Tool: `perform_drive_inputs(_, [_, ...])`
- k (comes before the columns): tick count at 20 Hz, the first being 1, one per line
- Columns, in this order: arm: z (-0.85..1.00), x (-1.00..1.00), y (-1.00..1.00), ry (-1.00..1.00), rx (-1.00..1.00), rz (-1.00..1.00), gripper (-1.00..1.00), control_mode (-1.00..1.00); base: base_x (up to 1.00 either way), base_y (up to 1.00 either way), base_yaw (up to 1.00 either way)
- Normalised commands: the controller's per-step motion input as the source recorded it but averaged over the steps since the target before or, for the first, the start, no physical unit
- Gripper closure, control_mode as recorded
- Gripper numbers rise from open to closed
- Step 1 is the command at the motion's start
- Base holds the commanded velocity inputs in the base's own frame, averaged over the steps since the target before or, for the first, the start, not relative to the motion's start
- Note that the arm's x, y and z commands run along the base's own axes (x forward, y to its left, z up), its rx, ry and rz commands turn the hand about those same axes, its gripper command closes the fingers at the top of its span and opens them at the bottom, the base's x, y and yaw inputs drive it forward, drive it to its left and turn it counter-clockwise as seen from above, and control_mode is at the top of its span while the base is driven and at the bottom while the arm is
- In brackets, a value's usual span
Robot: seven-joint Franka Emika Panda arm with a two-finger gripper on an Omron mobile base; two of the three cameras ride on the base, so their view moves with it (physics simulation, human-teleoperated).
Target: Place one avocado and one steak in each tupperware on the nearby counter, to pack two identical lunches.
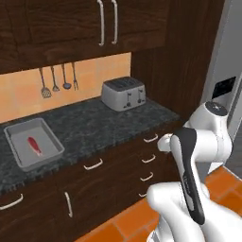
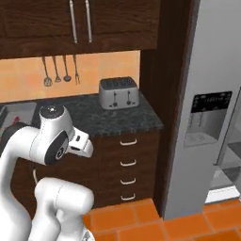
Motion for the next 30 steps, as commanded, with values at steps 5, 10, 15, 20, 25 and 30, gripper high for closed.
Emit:
perform_drive_inputs(5, [0.00,0.00,0.00,0.00,0.00,0.00,-1.00,1.00,0.05,-1.00,-0.38])
perform_drive_inputs(10, [0.00,0.00,0.00,0.00,0.00,0.00,-1.00,1.00,0.15,-1.00,-0.29])
perform_drive_inputs(15, [0.00,0.00,0.00,0.00,0.00,0.00,-1.00,1.00,0.35,-0.94,-0.12])
perform_drive_inputs(20, [0.00,0.00,0.00,0.00,0.00,0.00,-1.00,1.00,0.54,-0.59,0.02])
perform_drive_inputs(25, [0.00,0.00,0.00,0.00,0.00,0.00,-1.00,1.00,0.53,-0.30,0.14])
perform_drive_inputs(30, [0.00,0.00,0.00,0.00,0.00,0.00,-1.00,1.00,0.53,-0.25,0.21])
